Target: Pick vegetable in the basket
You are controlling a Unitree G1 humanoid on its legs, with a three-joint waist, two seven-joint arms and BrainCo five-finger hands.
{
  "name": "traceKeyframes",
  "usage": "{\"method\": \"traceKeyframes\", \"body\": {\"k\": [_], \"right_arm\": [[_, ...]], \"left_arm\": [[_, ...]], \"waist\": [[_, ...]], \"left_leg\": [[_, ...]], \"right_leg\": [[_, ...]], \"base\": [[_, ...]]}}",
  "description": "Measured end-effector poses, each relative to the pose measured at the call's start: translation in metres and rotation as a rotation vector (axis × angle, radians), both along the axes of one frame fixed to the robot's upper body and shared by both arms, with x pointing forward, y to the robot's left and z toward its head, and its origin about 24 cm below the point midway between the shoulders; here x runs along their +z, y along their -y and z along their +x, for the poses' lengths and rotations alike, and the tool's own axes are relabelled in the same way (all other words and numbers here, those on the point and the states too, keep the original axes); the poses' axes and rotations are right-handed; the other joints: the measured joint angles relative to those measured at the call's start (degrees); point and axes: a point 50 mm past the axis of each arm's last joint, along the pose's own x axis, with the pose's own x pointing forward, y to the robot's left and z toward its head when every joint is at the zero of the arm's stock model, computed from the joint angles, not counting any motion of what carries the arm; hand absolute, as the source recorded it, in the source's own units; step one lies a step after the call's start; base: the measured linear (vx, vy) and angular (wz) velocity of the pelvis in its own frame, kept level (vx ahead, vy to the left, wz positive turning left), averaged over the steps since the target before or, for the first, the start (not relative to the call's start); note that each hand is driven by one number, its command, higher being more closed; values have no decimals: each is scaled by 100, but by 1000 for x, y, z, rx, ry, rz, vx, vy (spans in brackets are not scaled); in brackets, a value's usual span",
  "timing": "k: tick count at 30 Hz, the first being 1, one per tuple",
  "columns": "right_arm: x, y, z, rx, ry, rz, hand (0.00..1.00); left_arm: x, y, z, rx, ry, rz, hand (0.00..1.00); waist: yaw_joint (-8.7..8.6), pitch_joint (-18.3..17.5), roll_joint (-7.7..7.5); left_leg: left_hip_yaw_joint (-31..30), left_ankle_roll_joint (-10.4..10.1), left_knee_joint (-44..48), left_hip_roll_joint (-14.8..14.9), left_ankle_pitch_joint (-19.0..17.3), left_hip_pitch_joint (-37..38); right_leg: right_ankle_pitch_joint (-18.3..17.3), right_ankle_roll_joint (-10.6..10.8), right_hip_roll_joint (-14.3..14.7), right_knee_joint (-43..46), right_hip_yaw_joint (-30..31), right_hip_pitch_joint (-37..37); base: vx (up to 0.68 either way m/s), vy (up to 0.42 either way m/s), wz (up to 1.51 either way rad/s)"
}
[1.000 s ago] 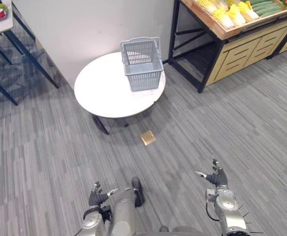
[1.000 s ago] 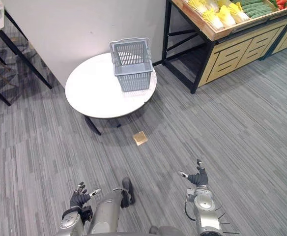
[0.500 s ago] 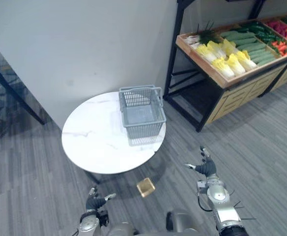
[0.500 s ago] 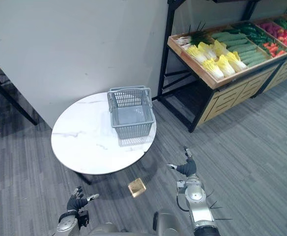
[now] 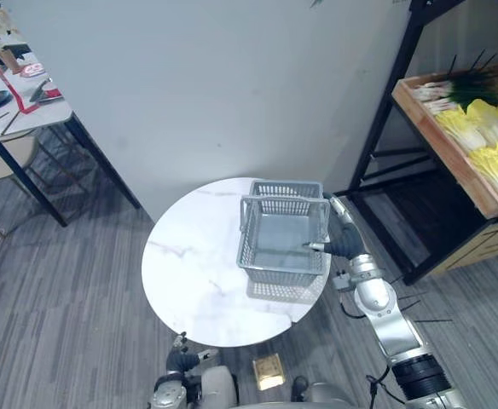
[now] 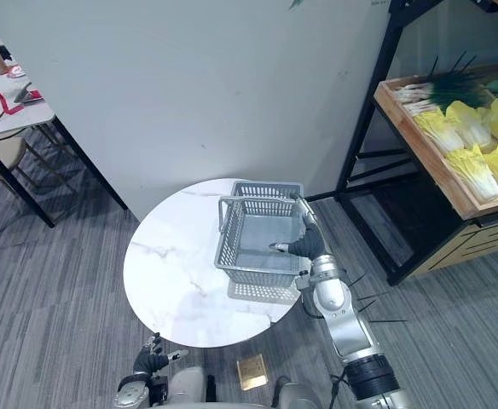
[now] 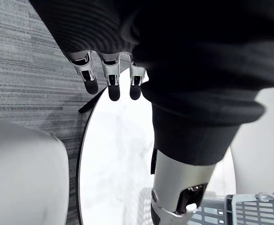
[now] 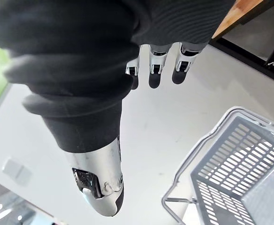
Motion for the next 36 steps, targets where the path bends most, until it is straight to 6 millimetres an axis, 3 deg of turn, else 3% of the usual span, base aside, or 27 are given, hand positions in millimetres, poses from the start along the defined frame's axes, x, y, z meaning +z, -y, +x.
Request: {"method": "traceKeyframes", "body": {"k": [4,9,12,15,18,28,29,36], "right_arm": [[6,-11,22,48,16,-119,0],[23,-29,55,112,64,-278,0],[44,-19,78,73,114,-411,0],[86,-4,105,-35,196,-512,0],[113,11,119,-133,231,-558,0],[171,54,135,-383,254,-562,0],[172,55,136,-387,252,-562,100],[170,58,138,-377,190,-572,100]], "left_arm": [[-1,-3,4,-16,-8,14,0],[-2,-4,3,-49,-17,30,0],[5,-8,19,-57,29,50,0],[12,-14,34,-54,77,82,0],[16,-17,40,-40,107,98,0],[25,-12,54,-24,179,61,0],[25,-11,54,-26,178,56,0],[25,-9,54,-40,177,50,0]], "waist": [[16,78,-172],[98,164,-83],[168,327,15],[177,618,111],[207,820,159],[487,1165,413],[509,1179,409],[619,1317,461]], "left_leg": [[157,55,-726,-169,207,155],[348,127,-1168,-294,374,223],[339,191,-1262,-316,498,34],[304,207,-1407,-354,662,-197],[209,237,-1517,-363,798,-353],[-157,191,-1877,-380,1130,-606],[-195,176,-1883,-374,1144,-666],[-311,116,-1909,-365,1189,-711]], "right_leg": [[68,177,-133,-28,217,-242],[214,313,-218,-192,463,-420],[366,324,-218,-285,474,-600],[499,338,-217,-345,454,-850],[548,334,-218,-366,382,-1006],[507,262,-191,-275,61,-1309],[481,251,-187,-215,28,-1384],[343,210,-178,14,-22,-1505]], "base": [[68,110,-18],[-25,81,-20],[-59,45,-1],[-87,39,4],[-33,2,12],[12,-18,17],[15,-23,15],[7,-16,7]]}}
